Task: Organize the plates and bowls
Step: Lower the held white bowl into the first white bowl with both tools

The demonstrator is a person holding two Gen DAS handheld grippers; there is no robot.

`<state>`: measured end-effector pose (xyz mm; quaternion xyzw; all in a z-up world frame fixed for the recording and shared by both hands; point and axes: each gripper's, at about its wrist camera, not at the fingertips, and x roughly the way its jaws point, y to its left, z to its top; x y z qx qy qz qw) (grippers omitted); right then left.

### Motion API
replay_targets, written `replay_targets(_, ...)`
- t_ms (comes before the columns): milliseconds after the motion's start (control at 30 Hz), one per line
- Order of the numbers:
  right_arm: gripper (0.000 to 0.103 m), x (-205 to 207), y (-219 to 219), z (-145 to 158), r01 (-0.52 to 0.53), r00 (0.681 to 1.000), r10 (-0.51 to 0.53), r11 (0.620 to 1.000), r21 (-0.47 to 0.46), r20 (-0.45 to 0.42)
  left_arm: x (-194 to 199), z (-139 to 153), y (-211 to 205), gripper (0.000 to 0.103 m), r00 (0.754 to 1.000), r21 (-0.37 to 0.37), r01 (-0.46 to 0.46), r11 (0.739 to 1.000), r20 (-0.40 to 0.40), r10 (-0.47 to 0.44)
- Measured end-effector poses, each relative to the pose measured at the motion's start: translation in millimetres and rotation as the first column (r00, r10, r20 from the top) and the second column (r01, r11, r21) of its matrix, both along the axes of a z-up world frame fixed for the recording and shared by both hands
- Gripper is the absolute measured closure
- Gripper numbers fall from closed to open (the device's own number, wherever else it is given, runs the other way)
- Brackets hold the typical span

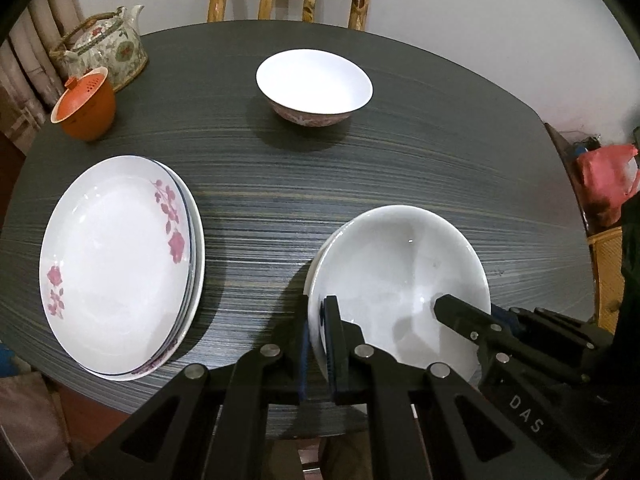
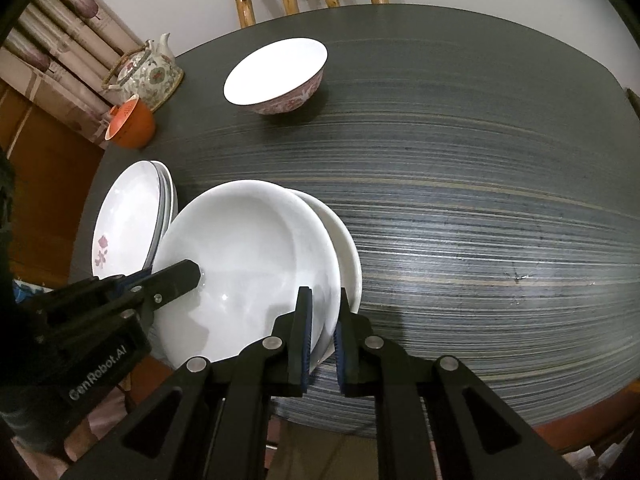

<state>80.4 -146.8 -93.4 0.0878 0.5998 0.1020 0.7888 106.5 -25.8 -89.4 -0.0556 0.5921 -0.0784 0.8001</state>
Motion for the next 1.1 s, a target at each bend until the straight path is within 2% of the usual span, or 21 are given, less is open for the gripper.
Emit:
replay_targets(200,0.091,-1.0,-1.2,-0.7,0.003,1.0,-0.003,1.0,0.011,-0.003,-1.2,-1.6,-0.5,0.095,1.0,0.032,-0.005,0.999,0.011,0.005)
replay_targets(700,0.09,-2.9,-6.0,8.5,0.008,1.0,-0.008,1.0,-0.004,0.02,-3.3,-5.0,-5.1,0.094,1.0,0.06,-0.006,0.998,0.011,0.005)
replay_targets(1100,0.089,-6.3,-9.3,7.7,0.018,1.0,-0.018,1.0,-0.001,0.017,-3.0,-5.2,-1.0,0.092,1.0,0.026,-0.027,0.999,0.009,0.027)
